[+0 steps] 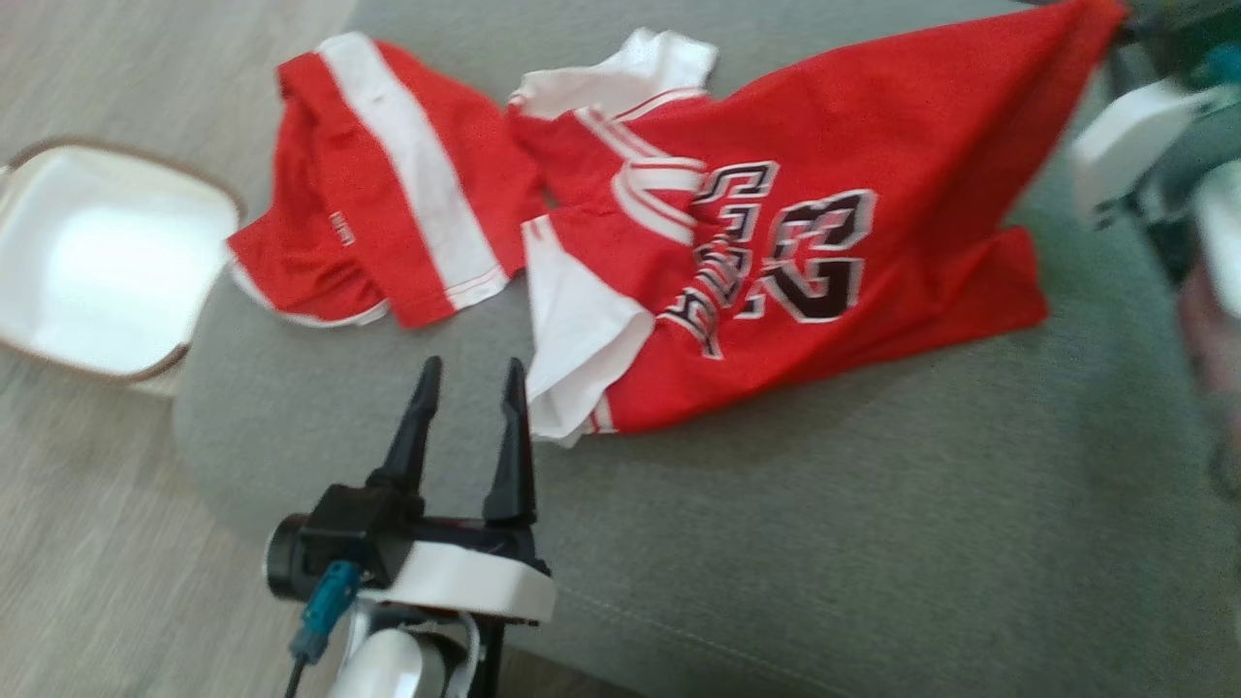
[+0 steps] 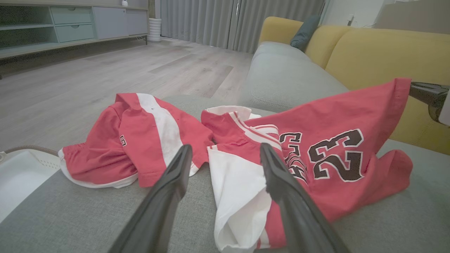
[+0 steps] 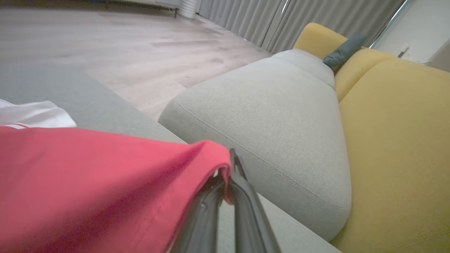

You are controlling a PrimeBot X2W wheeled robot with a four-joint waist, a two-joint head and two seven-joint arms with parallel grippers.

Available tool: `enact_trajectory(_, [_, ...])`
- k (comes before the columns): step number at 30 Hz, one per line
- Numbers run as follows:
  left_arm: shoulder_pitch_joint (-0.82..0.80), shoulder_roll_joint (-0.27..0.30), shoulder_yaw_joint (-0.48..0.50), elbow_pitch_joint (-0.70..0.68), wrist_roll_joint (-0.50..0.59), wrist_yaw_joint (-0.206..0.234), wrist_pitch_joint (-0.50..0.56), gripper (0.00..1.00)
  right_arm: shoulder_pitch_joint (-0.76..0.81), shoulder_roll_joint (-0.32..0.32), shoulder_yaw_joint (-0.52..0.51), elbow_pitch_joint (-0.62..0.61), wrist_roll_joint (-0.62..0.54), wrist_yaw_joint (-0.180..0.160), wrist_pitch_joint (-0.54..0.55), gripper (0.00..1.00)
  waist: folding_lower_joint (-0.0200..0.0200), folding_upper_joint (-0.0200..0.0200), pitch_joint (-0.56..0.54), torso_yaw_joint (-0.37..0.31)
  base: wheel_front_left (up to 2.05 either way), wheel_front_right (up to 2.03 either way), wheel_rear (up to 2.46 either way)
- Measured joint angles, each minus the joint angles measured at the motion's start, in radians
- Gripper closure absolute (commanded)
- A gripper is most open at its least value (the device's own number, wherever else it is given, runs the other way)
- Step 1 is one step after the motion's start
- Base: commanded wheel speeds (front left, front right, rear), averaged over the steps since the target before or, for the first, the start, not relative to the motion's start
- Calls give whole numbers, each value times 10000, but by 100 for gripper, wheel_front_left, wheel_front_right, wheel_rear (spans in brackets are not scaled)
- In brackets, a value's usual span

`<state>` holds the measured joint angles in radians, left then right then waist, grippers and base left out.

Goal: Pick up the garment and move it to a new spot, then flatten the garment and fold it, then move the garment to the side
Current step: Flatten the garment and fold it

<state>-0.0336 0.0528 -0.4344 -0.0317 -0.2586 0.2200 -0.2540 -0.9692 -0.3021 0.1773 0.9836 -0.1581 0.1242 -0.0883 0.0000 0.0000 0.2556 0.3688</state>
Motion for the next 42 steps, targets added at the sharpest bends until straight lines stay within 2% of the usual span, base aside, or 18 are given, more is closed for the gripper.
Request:
enact_trajectory(5, [-224,-2,-351,-13,-84,0,0,0,-966,-767,236,980,-351,0,272,100,0,0,302,593,0,0,0])
enact_trajectory(9, [-371,-10,-499,-128,-86,0,0,0,-1600,-1312,134,1308,-748,0,125,100,0,0,626,993,0,0,0])
enact_trajectory(10, [-385,-12,-525,-153,-86,6,0,0,-1728,-1398,-44,1287,-888,0,-42,90,0,0,713,1066,0,0,0])
enact_trajectory(11, [-391,-12,-556,-178,-88,17,0,0,-1834,-1436,-257,1277,-1020,0,-138,20,1,0,794,1130,0,0,0])
enact_trajectory(12, [-406,-13,-600,-186,-88,54,0,0,-1894,-1453,-454,1313,-1127,0,-174,0,1,0,862,1188,0,0,0])
enact_trajectory(16, [-532,-19,-677,-267,-86,188,0,0,-1849,-1348,-859,1643,-1379,0,-445,0,2,0,979,1201,0,0,0])
enact_trajectory(21, [-583,-29,-573,-291,-82,188,0,0,-1633,-955,-1032,1990,-1383,0,-890,0,0,0,840,726,0,0,0])
enact_trajectory(28, [-534,-31,-270,-276,35,192,0,0,-833,44,-1225,2429,-148,0,-1409,0,0,0,438,-319,0,0,0])
enact_trajectory(32, [-502,-31,-96,-257,52,176,0,0,-158,589,-913,2460,474,0,-1513,0,-1,0,211,-803,0,0,0])
enact_trajectory(33, [-499,-31,-31,-234,132,174,0,0,278,932,-604,2408,957,0,-1526,0,-1,0,57,-1085,0,0,0])
enact_trajectory(38, [-449,-31,-6,-230,198,159,0,0,1153,1413,286,1916,1854,0,-1595,0,-1,0,-187,-1505,0,0,0])
enact_trajectory(42, [-298,-31,15,-228,198,84,0,0,1946,1494,1181,1534,2662,0,-1576,0,-1,0,-164,-1608,0,0,0])
